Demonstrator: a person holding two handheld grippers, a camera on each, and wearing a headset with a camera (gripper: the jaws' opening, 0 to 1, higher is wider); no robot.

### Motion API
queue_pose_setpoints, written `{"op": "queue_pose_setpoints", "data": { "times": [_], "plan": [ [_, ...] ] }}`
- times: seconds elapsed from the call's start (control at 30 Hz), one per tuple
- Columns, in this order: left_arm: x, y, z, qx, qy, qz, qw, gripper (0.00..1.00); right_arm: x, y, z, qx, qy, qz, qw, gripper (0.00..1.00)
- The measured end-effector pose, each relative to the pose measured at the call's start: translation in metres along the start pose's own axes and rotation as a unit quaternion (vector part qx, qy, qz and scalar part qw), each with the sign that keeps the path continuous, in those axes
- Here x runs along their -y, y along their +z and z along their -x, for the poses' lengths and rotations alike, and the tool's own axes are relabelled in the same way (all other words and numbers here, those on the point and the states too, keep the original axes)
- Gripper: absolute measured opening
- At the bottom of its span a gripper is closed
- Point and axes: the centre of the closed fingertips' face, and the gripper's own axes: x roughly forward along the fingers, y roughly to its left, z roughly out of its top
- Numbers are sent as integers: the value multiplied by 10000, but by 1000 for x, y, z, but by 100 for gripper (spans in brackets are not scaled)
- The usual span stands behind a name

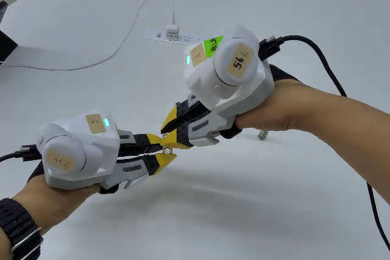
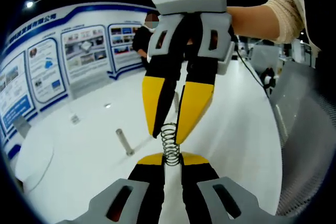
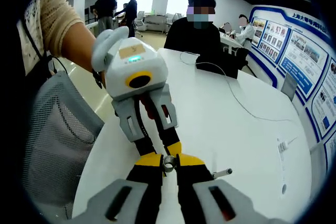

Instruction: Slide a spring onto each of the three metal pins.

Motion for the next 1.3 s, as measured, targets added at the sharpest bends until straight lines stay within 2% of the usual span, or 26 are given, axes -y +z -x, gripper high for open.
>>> {"op": "queue_pose_setpoints", "data": {
  "times": [0.3, 0.47, 0.73, 1.3],
  "plan": [
    [-5, -4, 1, 13, 24, 228, 9997, 10, 2, -1, -1, 67, -27, -59, 10000, 12],
    [-7, -6, 1, 24, 61, 266, 9996, 10, 3, -4, -2, 71, -24, -141, 9999, 14],
    [-7, -4, 1, 85, 71, 318, 9994, 10, 6, -6, -4, 76, -84, -129, 9999, 12],
    [-7, -4, -2, 52, 88, 175, 9998, 13, 5, -8, -2, 62, -58, -332, 9994, 12]
  ]
}}
